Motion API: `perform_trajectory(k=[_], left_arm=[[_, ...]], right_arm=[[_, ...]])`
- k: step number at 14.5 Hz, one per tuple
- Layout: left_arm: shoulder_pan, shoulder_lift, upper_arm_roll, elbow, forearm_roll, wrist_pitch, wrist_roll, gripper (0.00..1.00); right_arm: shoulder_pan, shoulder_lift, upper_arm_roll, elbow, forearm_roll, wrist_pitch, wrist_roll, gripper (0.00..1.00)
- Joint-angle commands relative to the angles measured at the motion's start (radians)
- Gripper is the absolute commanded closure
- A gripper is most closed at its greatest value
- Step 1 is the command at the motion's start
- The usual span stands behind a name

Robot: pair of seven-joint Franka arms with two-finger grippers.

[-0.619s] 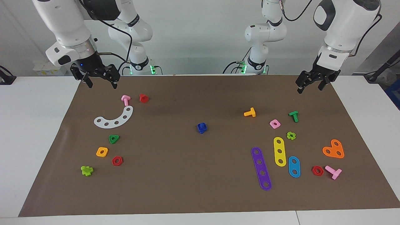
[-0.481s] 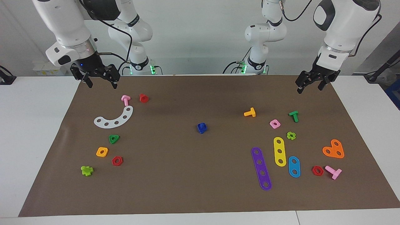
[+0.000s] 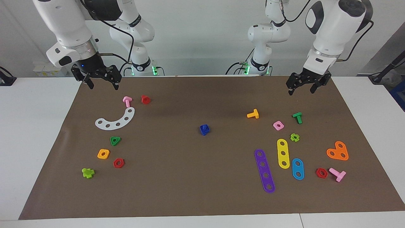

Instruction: Unscrew and place screws in storage area

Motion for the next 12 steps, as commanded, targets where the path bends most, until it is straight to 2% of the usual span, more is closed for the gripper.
perform_trajectory(k=[1, 4, 7, 9, 12], left_arm=[[-0.097, -0.022, 0.010, -0.079, -0.063, 0.113, -0.165, 0.01], [-0.241, 0.061, 0.010, -0.088, -0.065, 0.238, -0.366, 0.01], [-0.350, 0.187, 0.010, -0.087, -0.065, 0.435, -0.548, 0.06], [-0.406, 0.259, 0.010, -0.082, -0.065, 0.551, -0.627, 0.07], [-0.490, 0.411, 0.016, -0.047, -0.059, 0.659, -0.691, 0.10]], right_arm=[[-0.012, -0.023, 0.006, -0.026, 0.020, 0.006, -0.027, 0.00], [-0.012, -0.023, 0.006, -0.026, 0.020, 0.006, -0.027, 0.00], [-0.012, -0.023, 0.006, -0.026, 0.019, 0.004, -0.027, 0.00], [-0.012, -0.023, 0.006, -0.026, 0.019, 0.006, -0.027, 0.00], [-0.012, -0.023, 0.006, -0.026, 0.019, 0.006, -0.027, 0.00]])
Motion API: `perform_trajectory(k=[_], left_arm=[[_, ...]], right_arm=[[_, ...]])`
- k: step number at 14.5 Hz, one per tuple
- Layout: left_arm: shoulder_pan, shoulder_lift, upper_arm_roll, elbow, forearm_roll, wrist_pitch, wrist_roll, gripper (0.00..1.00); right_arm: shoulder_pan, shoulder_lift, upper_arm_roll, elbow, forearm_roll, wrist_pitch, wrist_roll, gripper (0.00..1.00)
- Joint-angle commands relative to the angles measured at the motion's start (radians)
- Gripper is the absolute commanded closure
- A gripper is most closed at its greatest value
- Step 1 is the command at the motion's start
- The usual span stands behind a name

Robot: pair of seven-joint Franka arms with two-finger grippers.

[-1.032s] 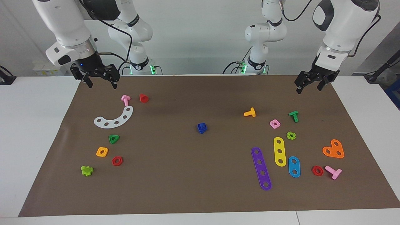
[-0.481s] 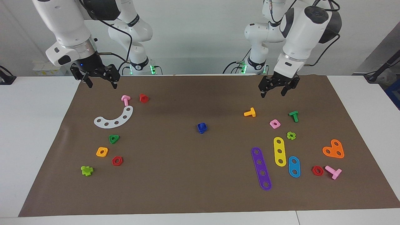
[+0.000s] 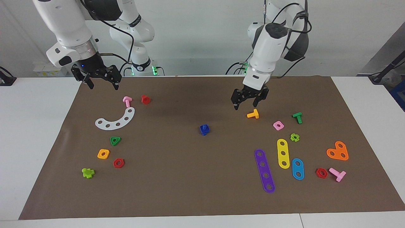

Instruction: Unscrew and place screws in storage area

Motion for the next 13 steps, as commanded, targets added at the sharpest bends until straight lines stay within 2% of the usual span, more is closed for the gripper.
perform_trajectory(k=[1, 3, 6, 8, 11, 13], left_arm=[[-0.076, 0.135, 0.023, 0.047, -0.004, 0.069, -0.042, 0.14], [-0.088, 0.165, 0.023, 0.048, -0.001, 0.097, -0.042, 0.20], [-0.110, 0.193, 0.023, 0.048, 0.047, 0.118, -0.040, 0.21], [-0.110, 0.197, 0.023, 0.048, 0.091, 0.117, -0.034, 0.21], [-0.110, 0.199, 0.021, 0.040, 0.131, 0.106, -0.029, 0.31], [-0.111, 0.199, 0.021, 0.037, 0.142, 0.103, -0.029, 0.33]], right_arm=[[-0.012, -0.023, 0.006, -0.026, 0.020, 0.006, -0.027, 0.00], [-0.012, -0.023, 0.006, -0.026, 0.020, 0.006, -0.027, 0.00], [-0.012, -0.023, 0.006, -0.026, 0.019, 0.004, -0.027, 0.00], [-0.012, -0.023, 0.006, -0.026, 0.019, 0.006, -0.027, 0.00], [-0.012, -0.023, 0.006, -0.026, 0.019, 0.006, -0.027, 0.00], [-0.012, -0.023, 0.006, -0.026, 0.019, 0.004, -0.027, 0.00]])
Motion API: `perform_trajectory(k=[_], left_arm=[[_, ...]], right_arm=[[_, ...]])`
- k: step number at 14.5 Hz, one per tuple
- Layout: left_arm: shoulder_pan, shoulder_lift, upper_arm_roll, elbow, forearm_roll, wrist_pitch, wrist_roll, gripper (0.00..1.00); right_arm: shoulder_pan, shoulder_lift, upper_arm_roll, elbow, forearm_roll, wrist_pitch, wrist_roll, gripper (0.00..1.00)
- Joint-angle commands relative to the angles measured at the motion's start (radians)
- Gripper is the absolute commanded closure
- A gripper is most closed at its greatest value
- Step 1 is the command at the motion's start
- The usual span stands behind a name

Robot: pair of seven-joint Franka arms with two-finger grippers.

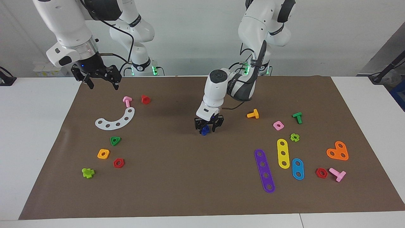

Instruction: Unscrew and place screws in storage area

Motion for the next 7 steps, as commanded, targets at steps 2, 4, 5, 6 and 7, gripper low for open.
perform_trajectory(k=[2, 4, 5, 6, 7], left_arm=[[-0.031, 0.007, 0.017, 0.004, 0.032, -0.009, -0.001, 0.34], [-0.036, 0.007, 0.017, 0.004, 0.032, -0.019, -0.001, 0.35], [-0.037, 0.007, 0.017, 0.004, 0.032, -0.020, -0.001, 0.35], [-0.037, 0.005, 0.017, 0.002, 0.032, -0.022, -0.001, 0.40], [-0.037, 0.005, 0.017, 0.002, 0.034, -0.032, -0.001, 0.46]], right_arm=[[-0.012, -0.023, 0.006, -0.026, 0.020, 0.006, -0.027, 0.00], [-0.012, -0.023, 0.006, -0.026, 0.019, 0.006, -0.027, 0.00], [-0.012, -0.023, 0.006, -0.026, 0.019, 0.006, -0.027, 0.00], [-0.012, -0.023, 0.006, -0.026, 0.019, 0.004, -0.027, 0.00], [-0.012, -0.023, 0.006, -0.026, 0.019, 0.004, -0.027, 0.00]])
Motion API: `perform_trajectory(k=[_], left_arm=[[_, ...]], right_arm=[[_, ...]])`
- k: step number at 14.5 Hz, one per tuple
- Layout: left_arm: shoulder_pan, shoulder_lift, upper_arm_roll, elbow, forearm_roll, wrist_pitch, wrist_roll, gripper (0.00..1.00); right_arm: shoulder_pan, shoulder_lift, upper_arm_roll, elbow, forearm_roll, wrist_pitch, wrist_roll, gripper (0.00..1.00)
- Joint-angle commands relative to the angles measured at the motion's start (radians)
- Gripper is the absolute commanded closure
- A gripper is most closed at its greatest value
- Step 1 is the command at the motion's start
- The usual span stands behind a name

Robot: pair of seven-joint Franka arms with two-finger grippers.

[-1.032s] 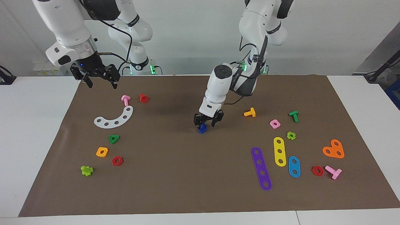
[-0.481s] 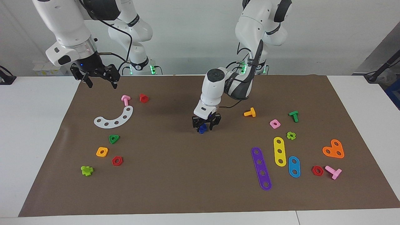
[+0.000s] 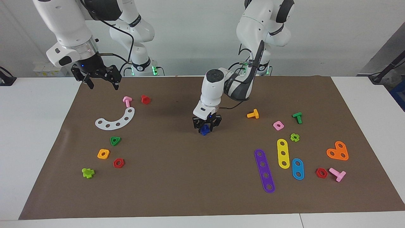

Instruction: Unscrew and place screws in storage area

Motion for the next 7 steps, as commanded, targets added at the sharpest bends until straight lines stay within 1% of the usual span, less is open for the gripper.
perform_trajectory(k=[1, 2, 4, 5, 7], left_arm=[[-0.017, 0.000, 0.017, 0.001, 0.026, -0.032, -0.003, 0.47], [-0.020, 0.000, 0.017, 0.001, 0.026, -0.034, -0.003, 0.52], [-0.022, 0.000, 0.017, 0.004, 0.026, -0.043, -0.003, 0.65], [-0.019, -0.002, 0.018, 0.013, 0.026, -0.057, -0.003, 0.70], [-0.011, 0.000, 0.018, 0.063, 0.030, -0.105, -0.002, 0.75]], right_arm=[[-0.012, -0.023, 0.006, -0.026, 0.019, 0.004, -0.027, 0.00], [-0.012, -0.023, 0.006, -0.026, 0.019, 0.006, -0.027, 0.00], [-0.012, -0.023, 0.006, -0.026, 0.020, 0.006, -0.027, 0.00], [-0.012, -0.023, 0.006, -0.026, 0.019, 0.006, -0.027, 0.00], [-0.012, -0.023, 0.006, -0.026, 0.020, 0.006, -0.027, 0.00]])
